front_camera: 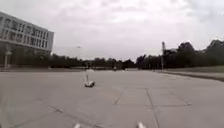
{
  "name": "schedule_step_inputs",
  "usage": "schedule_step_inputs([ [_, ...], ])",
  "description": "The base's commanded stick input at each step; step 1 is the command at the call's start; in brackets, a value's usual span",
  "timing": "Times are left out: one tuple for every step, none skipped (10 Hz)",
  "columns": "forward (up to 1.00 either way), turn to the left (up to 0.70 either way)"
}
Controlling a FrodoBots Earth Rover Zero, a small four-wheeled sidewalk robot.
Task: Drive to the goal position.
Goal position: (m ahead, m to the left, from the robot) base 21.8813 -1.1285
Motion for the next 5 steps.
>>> schedule_step_inputs([
  [0.85, 0.00],
  [0.85, 0.00],
  [0.85, 0.00],
  [0.85, 0.00],
  [0.85, 0.00],
])
